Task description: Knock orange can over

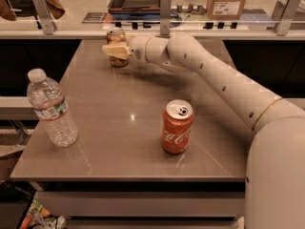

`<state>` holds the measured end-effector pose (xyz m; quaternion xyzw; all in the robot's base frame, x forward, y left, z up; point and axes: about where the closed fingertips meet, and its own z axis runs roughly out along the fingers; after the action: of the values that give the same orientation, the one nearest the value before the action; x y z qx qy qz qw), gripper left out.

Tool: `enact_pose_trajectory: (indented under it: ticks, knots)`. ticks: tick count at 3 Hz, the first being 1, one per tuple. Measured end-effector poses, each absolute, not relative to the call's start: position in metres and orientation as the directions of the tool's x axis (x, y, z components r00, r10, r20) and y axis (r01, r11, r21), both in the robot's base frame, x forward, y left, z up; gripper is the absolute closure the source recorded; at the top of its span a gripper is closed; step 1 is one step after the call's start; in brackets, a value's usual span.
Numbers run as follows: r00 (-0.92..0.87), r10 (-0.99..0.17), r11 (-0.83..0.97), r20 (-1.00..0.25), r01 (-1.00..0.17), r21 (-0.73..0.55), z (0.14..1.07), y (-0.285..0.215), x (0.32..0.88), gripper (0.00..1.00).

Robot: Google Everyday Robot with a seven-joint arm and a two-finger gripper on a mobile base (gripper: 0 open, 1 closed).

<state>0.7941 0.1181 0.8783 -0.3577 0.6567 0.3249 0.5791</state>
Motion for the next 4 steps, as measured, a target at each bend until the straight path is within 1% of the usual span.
enact_pose_trajectory:
  ticks: [2, 3, 4]
  knots:
    - [-0.074, -0.093, 0.526, -0.993, -0.85, 0.014, 0.8775, 0.124, 0.7928, 0.88]
    - [-0.075, -0.093, 0.523, -0.993, -0.852, 0.015, 0.8771, 0.1265, 0.7921, 1.0]
    - [-0.09, -0.135, 0.528, -0.987, -0.849, 0.005, 0.8825, 0.1242, 0.7902, 1.0]
